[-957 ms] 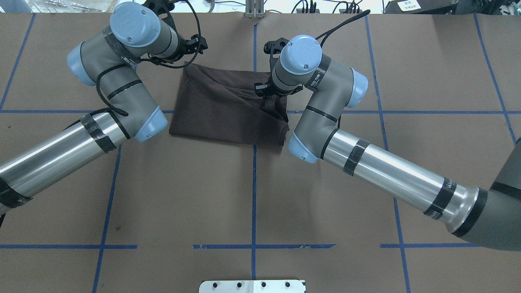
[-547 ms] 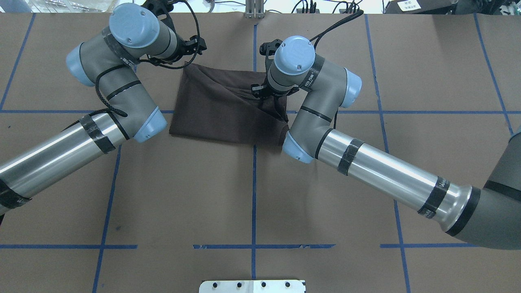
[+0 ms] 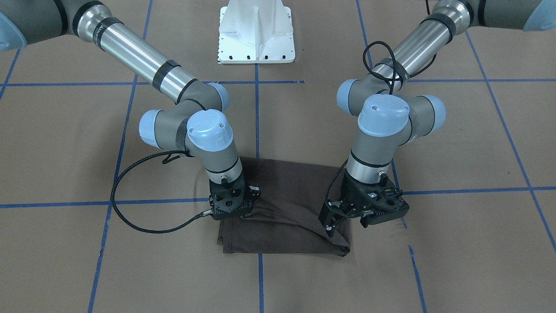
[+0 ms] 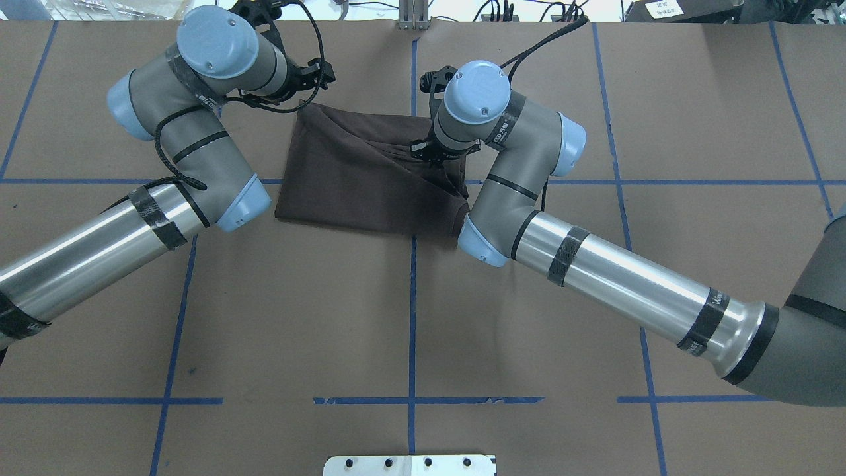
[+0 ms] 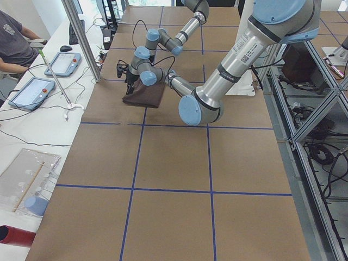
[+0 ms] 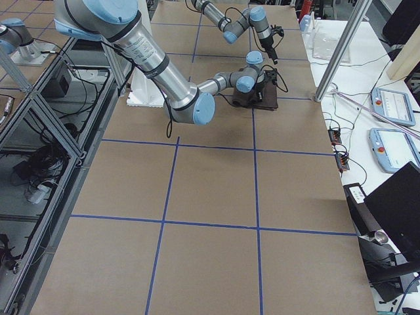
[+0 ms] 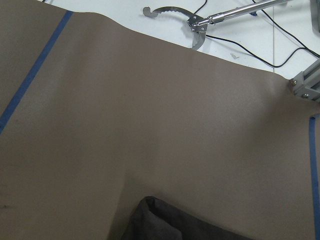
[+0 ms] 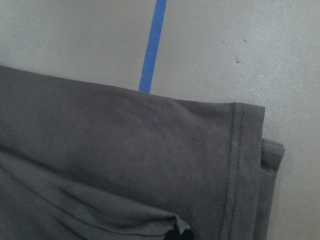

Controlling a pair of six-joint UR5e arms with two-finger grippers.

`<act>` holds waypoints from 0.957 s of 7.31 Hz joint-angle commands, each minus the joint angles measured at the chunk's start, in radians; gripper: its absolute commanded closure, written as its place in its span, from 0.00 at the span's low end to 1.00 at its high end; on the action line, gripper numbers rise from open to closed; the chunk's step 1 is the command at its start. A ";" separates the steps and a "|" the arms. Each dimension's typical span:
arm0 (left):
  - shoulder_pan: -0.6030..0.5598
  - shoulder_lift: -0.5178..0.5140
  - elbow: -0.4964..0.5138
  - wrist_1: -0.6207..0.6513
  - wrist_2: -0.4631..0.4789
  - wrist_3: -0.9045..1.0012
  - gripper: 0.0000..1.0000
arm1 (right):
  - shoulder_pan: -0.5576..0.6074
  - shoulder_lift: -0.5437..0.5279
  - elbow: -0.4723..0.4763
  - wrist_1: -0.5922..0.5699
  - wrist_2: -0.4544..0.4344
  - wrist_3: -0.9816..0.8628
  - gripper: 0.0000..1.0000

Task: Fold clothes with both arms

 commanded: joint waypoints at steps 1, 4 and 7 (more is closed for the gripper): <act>0.000 0.000 -0.001 0.000 0.000 0.000 0.00 | 0.009 0.000 0.001 0.000 0.000 -0.012 1.00; 0.000 -0.003 -0.003 0.000 0.000 0.000 0.00 | 0.079 0.002 0.001 0.002 0.000 -0.046 1.00; 0.000 -0.005 -0.003 -0.003 0.000 -0.002 0.00 | 0.089 0.002 -0.011 0.002 -0.034 -0.048 0.01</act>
